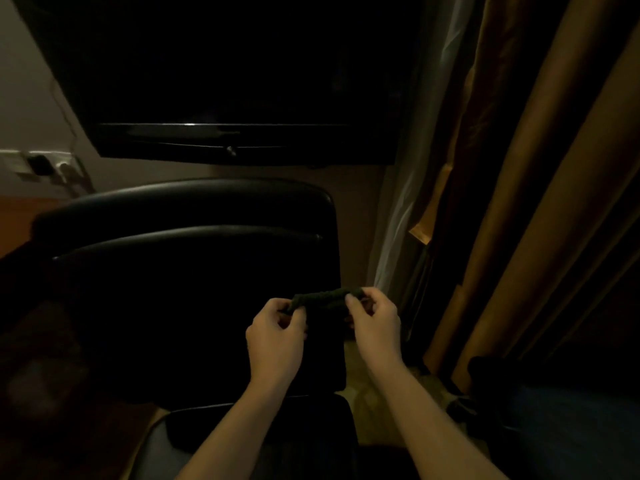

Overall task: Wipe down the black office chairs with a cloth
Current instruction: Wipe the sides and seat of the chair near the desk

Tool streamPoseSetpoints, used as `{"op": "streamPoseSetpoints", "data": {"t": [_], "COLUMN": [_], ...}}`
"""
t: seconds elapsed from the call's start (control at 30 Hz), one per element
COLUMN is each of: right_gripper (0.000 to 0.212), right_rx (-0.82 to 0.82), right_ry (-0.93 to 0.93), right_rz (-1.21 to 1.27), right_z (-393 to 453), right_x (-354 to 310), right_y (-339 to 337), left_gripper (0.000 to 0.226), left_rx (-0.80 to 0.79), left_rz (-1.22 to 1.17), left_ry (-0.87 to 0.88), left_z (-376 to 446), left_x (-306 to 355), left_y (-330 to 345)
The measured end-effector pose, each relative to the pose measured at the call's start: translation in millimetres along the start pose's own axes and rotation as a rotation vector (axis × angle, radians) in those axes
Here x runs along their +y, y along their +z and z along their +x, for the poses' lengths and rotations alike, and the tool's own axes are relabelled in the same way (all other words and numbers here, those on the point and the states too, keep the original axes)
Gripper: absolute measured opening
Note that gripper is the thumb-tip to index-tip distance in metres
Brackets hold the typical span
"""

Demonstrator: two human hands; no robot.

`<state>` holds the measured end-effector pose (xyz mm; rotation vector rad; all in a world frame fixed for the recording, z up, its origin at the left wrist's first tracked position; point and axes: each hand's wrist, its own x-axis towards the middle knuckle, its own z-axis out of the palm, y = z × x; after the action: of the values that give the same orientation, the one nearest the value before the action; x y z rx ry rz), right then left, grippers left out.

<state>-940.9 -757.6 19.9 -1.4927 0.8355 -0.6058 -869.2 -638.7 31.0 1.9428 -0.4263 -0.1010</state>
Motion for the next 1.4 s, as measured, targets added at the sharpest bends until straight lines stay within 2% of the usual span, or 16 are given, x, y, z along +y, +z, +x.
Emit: {"op": "streamPoseSetpoints", "data": {"t": [0.17, 0.33, 0.43, 0.6, 0.73, 0.83, 1.03, 1.27, 1.4], "right_gripper": [0.004, 0.034, 0.035, 0.015, 0.006, 0.009, 0.002, 0.006, 0.007], "right_rx": [-0.064, -0.075, 0.029, 0.053, 0.031, -0.003, -0.168, -0.083, -0.010], "right_ry": [0.058, 0.060, -0.036, -0.195, -0.149, -0.097, 0.150, -0.039, -0.021], "right_rz": [0.005, 0.068, 0.005, -0.120, -0.083, -0.066, -0.280, -0.108, -0.017], "right_z": [52.3, 67.2, 65.2, 59.6, 54.4, 51.4, 25.5, 25.8, 44.2], "right_x": [-16.5, -28.0, -19.1, 6.3, 26.9, 42.7, 60.3, -30.4, -35.5], "right_y": [1.9, 15.3, 25.4, 37.7, 44.3, 42.6, 17.0, 2.1, 23.3], "left_gripper": [0.011, 0.020, 0.019, 0.020, 0.015, 0.009, 0.005, 0.006, 0.006], "left_rx": [0.098, 0.262, 0.328, 0.302, 0.281, 0.218, 0.013, 0.143, 0.194], "left_rz": [-0.002, 0.102, 0.148, 0.187, 0.162, 0.161, 0.237, 0.035, 0.051], "left_ry": [-0.169, -0.238, -0.211, -0.174, -0.190, -0.226, -0.360, -0.178, -0.143], "left_z": [35.7, 55.3, 53.8, 45.5, 41.0, 29.9, -3.1, 12.5, 37.6], "left_x": [30.9, 35.9, 38.6, 34.2, 25.4, 13.5, -12.9, 37.4, 46.5], "left_y": [21.7, 39.0, 47.2, 54.1, 55.9, 55.3, 53.6, 32.4, 31.3]}}
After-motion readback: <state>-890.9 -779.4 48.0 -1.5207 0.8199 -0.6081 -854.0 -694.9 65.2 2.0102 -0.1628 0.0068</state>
